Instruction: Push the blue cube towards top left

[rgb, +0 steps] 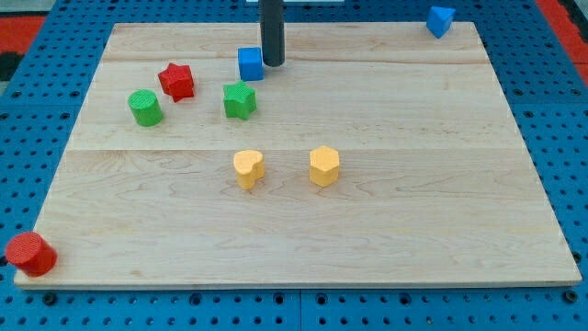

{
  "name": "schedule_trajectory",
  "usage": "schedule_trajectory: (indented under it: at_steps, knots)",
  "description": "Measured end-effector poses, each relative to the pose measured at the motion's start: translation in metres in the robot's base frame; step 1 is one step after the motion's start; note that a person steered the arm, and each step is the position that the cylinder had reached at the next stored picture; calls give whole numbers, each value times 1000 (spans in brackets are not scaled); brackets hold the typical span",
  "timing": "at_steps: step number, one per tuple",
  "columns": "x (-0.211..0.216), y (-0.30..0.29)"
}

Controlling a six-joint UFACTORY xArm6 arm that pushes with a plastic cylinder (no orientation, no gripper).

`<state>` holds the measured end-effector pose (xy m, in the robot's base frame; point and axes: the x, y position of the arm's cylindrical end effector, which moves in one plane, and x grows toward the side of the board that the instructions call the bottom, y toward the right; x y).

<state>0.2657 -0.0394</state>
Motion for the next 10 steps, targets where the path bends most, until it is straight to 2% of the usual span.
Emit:
schedule_trajectory:
  at_steps: [1,2,3,4,7,9,10]
  knots:
    - [-1,-38]
    - [-1,-34]
    - [-1,14]
    - [1,-8]
    - [42,-61]
    - [33,-131]
    - [33,-144]
